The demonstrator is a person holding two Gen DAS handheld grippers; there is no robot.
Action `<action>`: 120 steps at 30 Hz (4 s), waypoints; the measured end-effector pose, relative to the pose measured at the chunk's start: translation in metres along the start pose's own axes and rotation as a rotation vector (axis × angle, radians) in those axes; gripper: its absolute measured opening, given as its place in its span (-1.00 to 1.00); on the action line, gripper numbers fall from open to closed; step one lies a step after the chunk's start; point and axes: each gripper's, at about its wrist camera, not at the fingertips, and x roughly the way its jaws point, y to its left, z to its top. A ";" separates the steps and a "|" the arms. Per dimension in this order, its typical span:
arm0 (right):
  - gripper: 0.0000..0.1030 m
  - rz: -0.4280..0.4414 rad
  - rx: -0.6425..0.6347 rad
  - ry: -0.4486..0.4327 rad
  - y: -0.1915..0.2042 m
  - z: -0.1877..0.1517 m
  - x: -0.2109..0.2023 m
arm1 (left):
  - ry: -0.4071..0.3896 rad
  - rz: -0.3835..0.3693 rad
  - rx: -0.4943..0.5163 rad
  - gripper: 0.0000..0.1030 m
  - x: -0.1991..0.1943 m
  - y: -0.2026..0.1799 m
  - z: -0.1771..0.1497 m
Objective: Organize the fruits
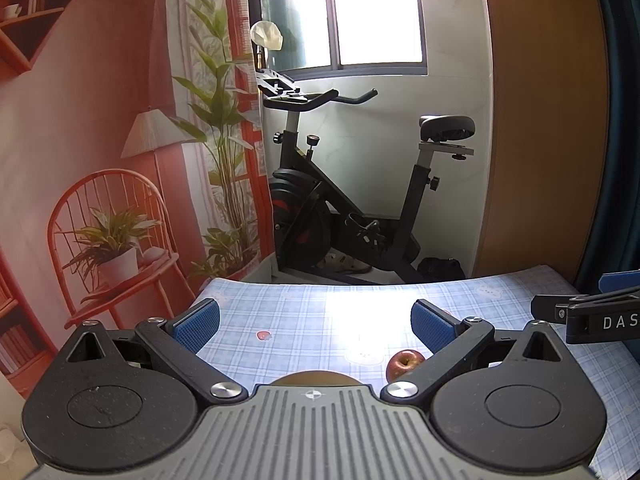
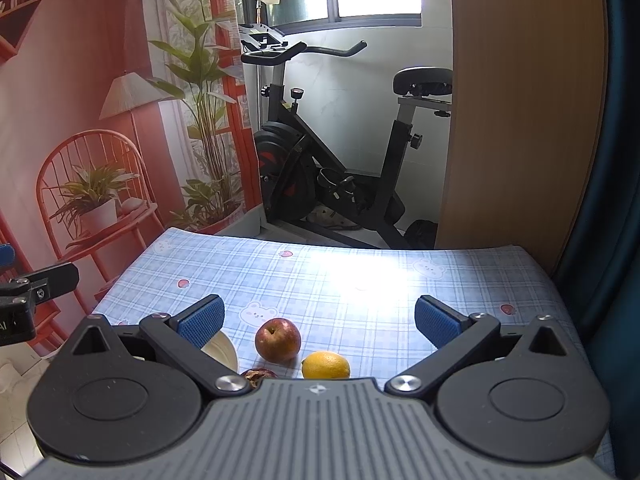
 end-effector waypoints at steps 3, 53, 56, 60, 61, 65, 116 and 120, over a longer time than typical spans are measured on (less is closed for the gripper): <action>1.00 -0.001 0.000 -0.001 0.000 0.000 0.000 | 0.001 0.000 0.000 0.99 0.000 0.000 0.000; 1.00 0.009 0.017 -0.014 -0.003 0.001 -0.001 | -0.006 0.012 0.008 0.99 0.001 0.001 -0.002; 1.00 0.045 0.040 -0.011 -0.009 -0.003 0.005 | -0.007 0.058 0.021 0.99 0.007 0.000 -0.004; 1.00 0.077 0.028 -0.025 -0.013 -0.007 0.017 | -0.011 0.083 0.021 0.99 0.016 0.003 -0.007; 1.00 0.075 0.015 -0.029 -0.013 -0.009 0.021 | -0.015 0.083 0.020 0.99 0.020 0.003 -0.008; 1.00 0.060 -0.031 -0.061 -0.012 -0.020 0.038 | -0.033 0.071 0.030 0.99 0.030 0.004 -0.014; 1.00 0.179 0.078 -0.070 -0.073 -0.096 0.104 | 0.042 -0.234 -0.070 0.47 0.115 0.010 -0.085; 0.96 0.141 0.050 -0.069 -0.070 -0.096 0.100 | 0.061 -0.238 -0.083 0.47 0.115 0.013 -0.085</action>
